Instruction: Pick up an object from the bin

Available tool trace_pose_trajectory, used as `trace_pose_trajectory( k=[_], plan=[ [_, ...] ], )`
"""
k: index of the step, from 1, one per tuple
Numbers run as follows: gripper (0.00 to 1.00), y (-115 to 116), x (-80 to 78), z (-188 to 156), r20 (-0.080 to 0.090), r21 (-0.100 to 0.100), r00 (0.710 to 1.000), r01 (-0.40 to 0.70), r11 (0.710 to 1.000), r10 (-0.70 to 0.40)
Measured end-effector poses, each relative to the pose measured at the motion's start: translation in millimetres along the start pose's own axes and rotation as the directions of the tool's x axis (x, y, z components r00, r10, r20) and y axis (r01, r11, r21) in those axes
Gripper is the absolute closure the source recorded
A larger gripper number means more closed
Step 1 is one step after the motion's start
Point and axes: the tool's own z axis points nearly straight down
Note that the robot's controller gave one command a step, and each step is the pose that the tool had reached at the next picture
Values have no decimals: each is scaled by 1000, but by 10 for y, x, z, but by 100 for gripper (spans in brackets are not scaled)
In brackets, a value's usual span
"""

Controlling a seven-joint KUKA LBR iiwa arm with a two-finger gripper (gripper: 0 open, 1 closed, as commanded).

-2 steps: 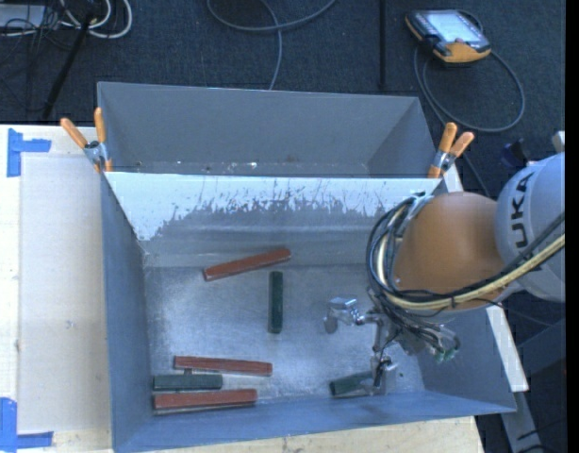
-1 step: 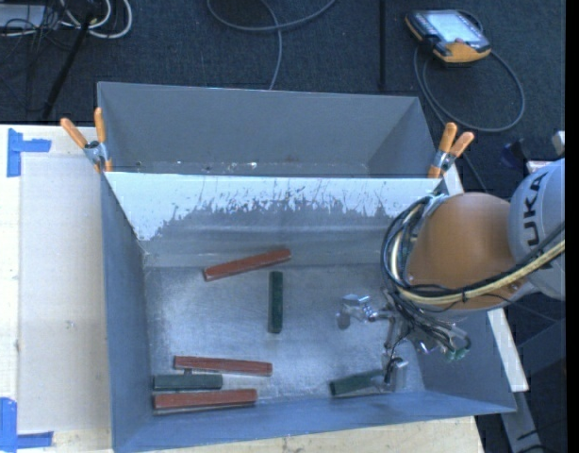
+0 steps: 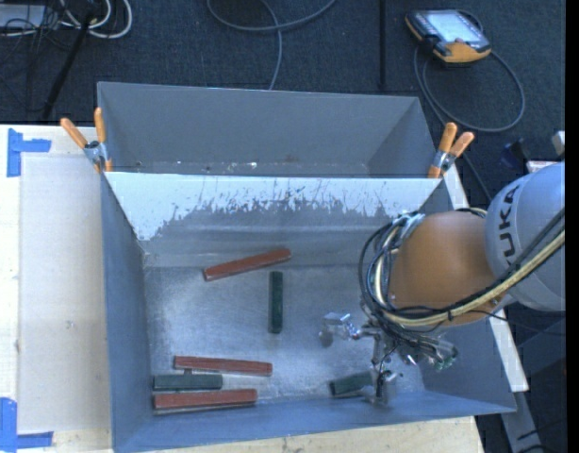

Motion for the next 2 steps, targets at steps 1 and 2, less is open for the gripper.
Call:
trace_pose_trajectory(
  k=[1, 2],
  plan=[
    [100, -310, 210, 207, 1, 0, 999, 54, 999, -54],
    [100, -309, 210, 207, 1, 0, 999, 55, 999, -55]
  ],
)
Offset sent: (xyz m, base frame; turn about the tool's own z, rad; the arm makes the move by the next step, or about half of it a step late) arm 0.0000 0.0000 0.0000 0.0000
